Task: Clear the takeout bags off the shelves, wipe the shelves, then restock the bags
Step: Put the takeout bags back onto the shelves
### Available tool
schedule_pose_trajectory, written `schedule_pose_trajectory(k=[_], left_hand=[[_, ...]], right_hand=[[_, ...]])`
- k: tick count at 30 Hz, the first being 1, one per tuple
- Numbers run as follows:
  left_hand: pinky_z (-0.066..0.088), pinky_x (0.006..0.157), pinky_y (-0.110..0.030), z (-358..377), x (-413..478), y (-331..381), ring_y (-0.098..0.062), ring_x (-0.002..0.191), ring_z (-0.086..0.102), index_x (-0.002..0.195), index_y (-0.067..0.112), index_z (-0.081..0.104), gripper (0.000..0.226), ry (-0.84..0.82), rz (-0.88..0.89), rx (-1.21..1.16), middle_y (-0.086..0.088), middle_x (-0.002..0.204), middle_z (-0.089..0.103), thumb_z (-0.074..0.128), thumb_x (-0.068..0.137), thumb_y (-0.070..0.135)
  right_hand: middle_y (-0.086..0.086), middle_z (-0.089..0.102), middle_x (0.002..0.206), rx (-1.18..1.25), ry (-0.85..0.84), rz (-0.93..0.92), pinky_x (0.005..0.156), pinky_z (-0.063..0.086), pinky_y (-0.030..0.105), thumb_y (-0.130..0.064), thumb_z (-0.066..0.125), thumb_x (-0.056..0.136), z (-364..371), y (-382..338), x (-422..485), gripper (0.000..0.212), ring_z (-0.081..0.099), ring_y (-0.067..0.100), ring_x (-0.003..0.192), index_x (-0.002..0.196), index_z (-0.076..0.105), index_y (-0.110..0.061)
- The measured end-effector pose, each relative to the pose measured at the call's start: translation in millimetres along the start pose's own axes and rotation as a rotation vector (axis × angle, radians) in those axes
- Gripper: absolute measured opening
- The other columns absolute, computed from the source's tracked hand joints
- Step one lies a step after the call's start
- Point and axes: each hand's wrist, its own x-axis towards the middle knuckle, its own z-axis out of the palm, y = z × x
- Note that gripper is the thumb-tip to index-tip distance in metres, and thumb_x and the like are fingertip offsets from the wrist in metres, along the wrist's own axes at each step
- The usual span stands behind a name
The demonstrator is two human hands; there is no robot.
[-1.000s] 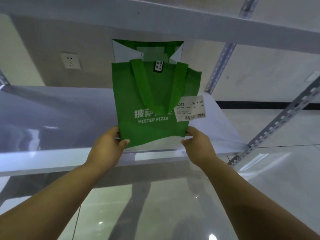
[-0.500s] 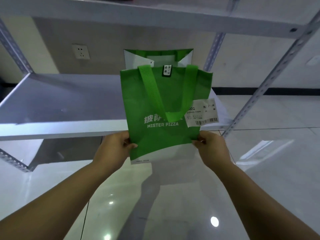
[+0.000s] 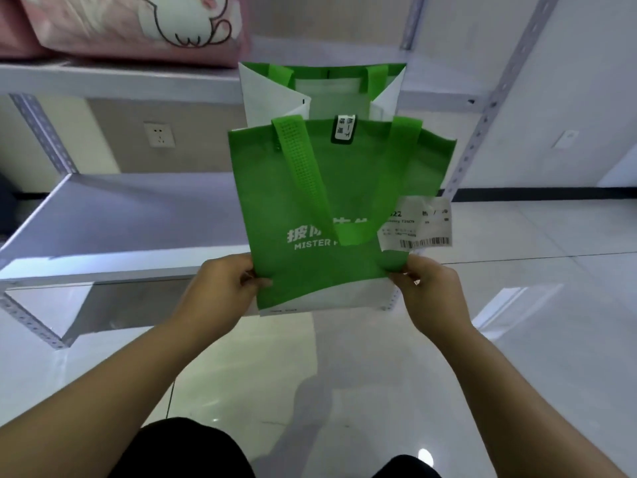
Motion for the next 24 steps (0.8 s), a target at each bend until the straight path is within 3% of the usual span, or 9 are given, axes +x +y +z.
schedule_pose_trajectory(k=[1, 6, 8, 11, 14, 16, 19, 22, 24], left_hand=[[0.041, 0.068, -0.01, -6.6, 1.9, 8.6, -0.01, 0.084, 0.06, 0.104, 0.018, 0.072, 0.025, 0.015, 0.025, 0.003, 0.009, 0.091, 0.068, 0.066, 0.083, 0.007], [0.051, 0.075, -0.028, -40.8, 12.5, 51.4, -0.018, 0.086, 0.065, 0.104, 0.021, 0.072, 0.024, 0.078, 0.109, -0.015, 0.007, 0.087, 0.069, 0.066, 0.084, 0.009], [0.052, 0.077, -0.031, -54.9, 19.7, 66.3, -0.018, 0.086, 0.066, 0.104, 0.023, 0.071, 0.023, 0.094, 0.146, -0.007, 0.006, 0.088, 0.07, 0.066, 0.085, 0.012], [0.047, 0.069, -0.021, -77.3, 32.3, 88.4, -0.015, 0.084, 0.064, 0.101, 0.027, 0.07, 0.021, 0.113, 0.181, -0.025, 0.011, 0.084, 0.068, 0.064, 0.086, 0.014], [0.04, 0.062, -0.016, -98.9, 45.8, 113.5, -0.004, 0.077, 0.059, 0.093, 0.038, 0.063, 0.022, 0.121, 0.229, 0.003, 0.022, 0.079, 0.061, 0.062, 0.088, 0.017], [0.037, 0.058, -0.015, -112.4, 56.9, 129.4, 0.002, 0.071, 0.055, 0.095, 0.03, 0.065, 0.016, 0.157, 0.261, 0.03, 0.02, 0.075, 0.059, 0.063, 0.088, 0.016], [0.039, 0.057, -0.02, -130.5, 75.9, 149.5, -0.002, 0.069, 0.056, 0.094, 0.02, 0.068, 0.01, 0.209, 0.321, 0.051, 0.013, 0.074, 0.061, 0.066, 0.085, 0.015], [0.047, 0.066, -0.03, -146.3, 96.0, 166.6, -0.008, 0.069, 0.057, 0.091, 0.018, 0.067, 0.008, 0.208, 0.322, 0.02, 0.008, 0.078, 0.063, 0.068, 0.083, 0.014], [0.047, 0.064, -0.027, -153.6, 110.8, 174.3, -0.008, 0.068, 0.057, 0.093, 0.017, 0.067, 0.011, 0.201, 0.328, 0.025, 0.008, 0.079, 0.063, 0.068, 0.083, 0.013]], right_hand=[[0.004, 0.069, 0.098, 0.0, 0.014, -0.013, 0.079, 0.051, 0.031, -0.013, 0.061, 0.089, -8.9, -5.9, 2.3, 0.017, 0.061, 0.024, 0.089, 0.102, 0.071, -0.015], [0.006, 0.068, 0.103, 0.022, 0.081, -0.078, 0.087, 0.053, 0.039, -0.01, 0.059, 0.089, -53.7, -39.3, 16.0, 0.017, 0.061, 0.024, 0.094, 0.103, 0.069, -0.012], [-0.001, 0.065, 0.098, 0.006, 0.105, -0.123, 0.082, 0.052, 0.03, -0.009, 0.058, 0.089, -70.7, -53.3, 22.8, 0.015, 0.058, 0.02, 0.09, 0.101, 0.068, -0.011], [-0.009, 0.057, 0.087, -0.012, 0.166, -0.169, 0.068, 0.04, 0.014, -0.011, 0.058, 0.09, -94.8, -74.7, 35.5, 0.011, 0.055, 0.014, 0.083, 0.096, 0.068, -0.012], [-0.006, 0.059, 0.085, 0.018, 0.218, -0.19, 0.071, 0.047, 0.02, -0.013, 0.057, 0.091, -114.7, -95.0, 50.5, 0.01, 0.059, 0.016, 0.08, 0.093, 0.066, -0.013], [-0.007, 0.059, 0.082, 0.045, 0.26, -0.212, 0.067, 0.05, 0.02, -0.013, 0.055, 0.092, -126.6, -106.6, 61.1, 0.01, 0.06, 0.012, 0.073, 0.094, 0.065, -0.016], [-0.004, 0.062, 0.084, 0.024, 0.333, -0.252, 0.056, 0.036, 0.007, -0.012, 0.055, 0.092, -141.6, -120.8, 79.4, 0.012, 0.054, 0.006, 0.071, 0.097, 0.066, -0.015], [-0.005, 0.061, 0.083, 0.052, 0.377, -0.248, 0.059, 0.034, 0.009, -0.012, 0.055, 0.092, -153.1, -133.4, 100.3, 0.013, 0.054, 0.008, 0.073, 0.098, 0.066, -0.017], [-0.005, 0.061, 0.086, 0.069, 0.371, -0.239, 0.059, 0.035, 0.012, -0.013, 0.054, 0.092, -157.3, -140.4, 114.3, 0.014, 0.056, 0.014, 0.078, 0.099, 0.065, -0.018]])
